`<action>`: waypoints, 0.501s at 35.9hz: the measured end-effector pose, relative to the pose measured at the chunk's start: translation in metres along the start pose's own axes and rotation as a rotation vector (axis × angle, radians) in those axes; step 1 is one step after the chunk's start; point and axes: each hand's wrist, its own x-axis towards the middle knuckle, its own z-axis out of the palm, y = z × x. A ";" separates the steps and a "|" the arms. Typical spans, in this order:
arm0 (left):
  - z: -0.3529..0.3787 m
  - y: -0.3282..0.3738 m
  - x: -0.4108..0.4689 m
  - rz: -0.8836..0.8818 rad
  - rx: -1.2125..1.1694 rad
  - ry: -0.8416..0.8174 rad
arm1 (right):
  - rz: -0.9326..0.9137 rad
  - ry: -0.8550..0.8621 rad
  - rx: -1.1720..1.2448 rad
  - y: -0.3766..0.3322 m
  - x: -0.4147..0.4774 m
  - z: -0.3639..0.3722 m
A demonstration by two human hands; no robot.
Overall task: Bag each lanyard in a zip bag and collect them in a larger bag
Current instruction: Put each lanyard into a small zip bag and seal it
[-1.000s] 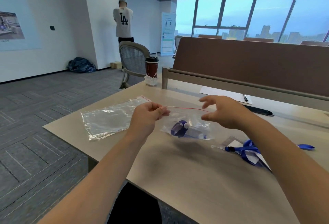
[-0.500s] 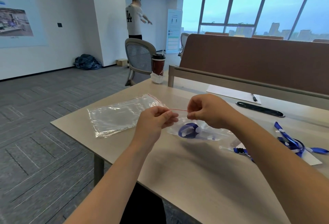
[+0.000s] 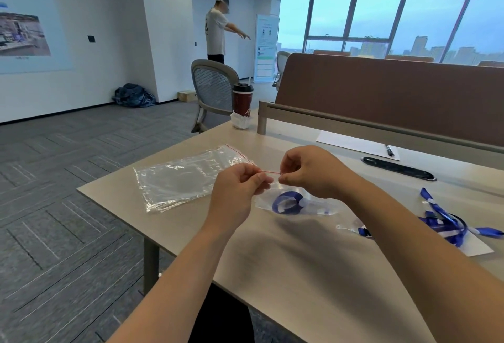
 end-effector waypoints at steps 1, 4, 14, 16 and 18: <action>0.000 -0.001 0.000 0.002 0.004 0.004 | 0.001 -0.002 0.002 -0.001 0.001 0.000; 0.000 -0.001 -0.002 0.018 0.033 0.015 | -0.003 -0.011 0.017 -0.006 0.001 0.001; 0.001 0.000 -0.005 0.058 0.097 0.048 | -0.027 -0.043 0.019 -0.017 0.005 0.006; 0.000 0.000 -0.006 0.056 0.093 0.041 | -0.032 -0.044 0.019 -0.018 0.005 0.006; 0.001 0.000 -0.007 0.057 0.090 0.043 | -0.029 -0.052 0.018 -0.018 0.006 0.007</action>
